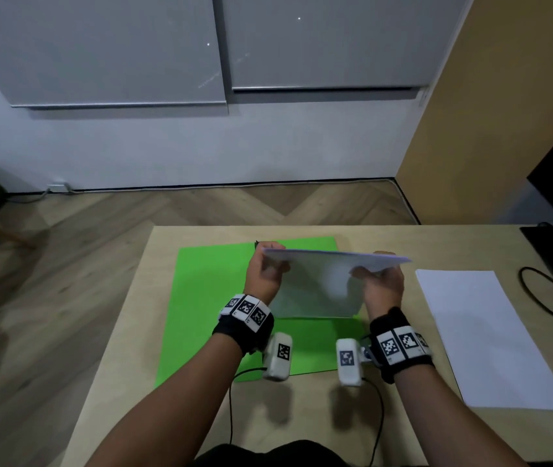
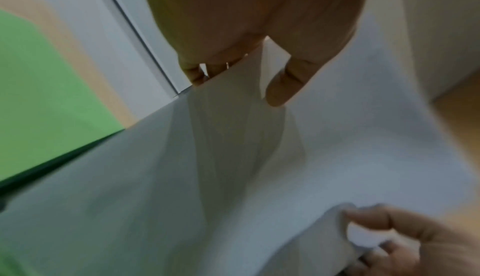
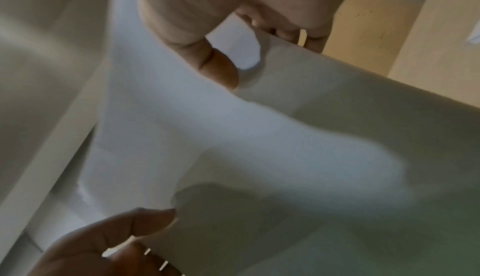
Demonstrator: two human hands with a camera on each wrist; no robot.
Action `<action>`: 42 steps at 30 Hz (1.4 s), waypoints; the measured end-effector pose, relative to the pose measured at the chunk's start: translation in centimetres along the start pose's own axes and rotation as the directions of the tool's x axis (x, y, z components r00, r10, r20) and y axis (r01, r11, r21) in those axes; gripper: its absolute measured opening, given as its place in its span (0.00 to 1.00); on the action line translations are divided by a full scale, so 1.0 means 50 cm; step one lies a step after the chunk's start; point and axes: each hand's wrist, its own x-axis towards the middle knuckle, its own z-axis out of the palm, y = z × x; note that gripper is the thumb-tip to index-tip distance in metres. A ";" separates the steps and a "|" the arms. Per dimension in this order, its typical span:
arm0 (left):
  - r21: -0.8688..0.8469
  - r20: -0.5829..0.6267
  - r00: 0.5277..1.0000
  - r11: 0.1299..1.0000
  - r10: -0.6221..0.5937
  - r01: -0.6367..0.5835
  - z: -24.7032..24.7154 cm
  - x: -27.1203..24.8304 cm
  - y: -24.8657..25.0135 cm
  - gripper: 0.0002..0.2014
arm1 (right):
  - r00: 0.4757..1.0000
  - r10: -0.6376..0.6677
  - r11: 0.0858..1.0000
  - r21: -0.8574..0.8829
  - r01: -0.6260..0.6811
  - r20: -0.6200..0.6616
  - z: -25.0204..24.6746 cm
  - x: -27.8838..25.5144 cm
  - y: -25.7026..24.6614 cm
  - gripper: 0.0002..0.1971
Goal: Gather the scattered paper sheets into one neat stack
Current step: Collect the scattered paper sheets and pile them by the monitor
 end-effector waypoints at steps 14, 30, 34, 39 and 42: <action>0.003 0.016 0.997 0.997 0.072 -0.072 0.016 -0.023 -0.008 0.23 | 0.997 0.027 0.997 0.071 -0.021 -0.078 -0.013 -0.010 0.026 0.22; 0.240 -0.036 0.979 0.949 -0.202 0.204 0.032 -0.037 -0.088 0.08 | 0.968 0.251 0.968 -0.010 -0.251 0.009 -0.023 -0.012 0.084 0.12; 0.206 -0.056 0.975 0.953 -0.215 0.222 0.034 -0.038 -0.085 0.09 | 0.966 0.257 0.966 0.028 -0.257 0.009 -0.025 -0.011 0.069 0.11; 0.288 -0.039 0.953 0.910 -0.300 0.298 0.033 -0.045 -0.108 0.09 | 0.932 0.363 0.931 -0.067 -0.360 0.027 -0.029 -0.008 0.102 0.12; 0.215 -0.031 0.949 0.925 -0.313 0.313 0.057 -0.039 -0.104 0.07 | 0.953 0.302 0.953 0.008 -0.302 -0.015 -0.059 0.001 0.104 0.12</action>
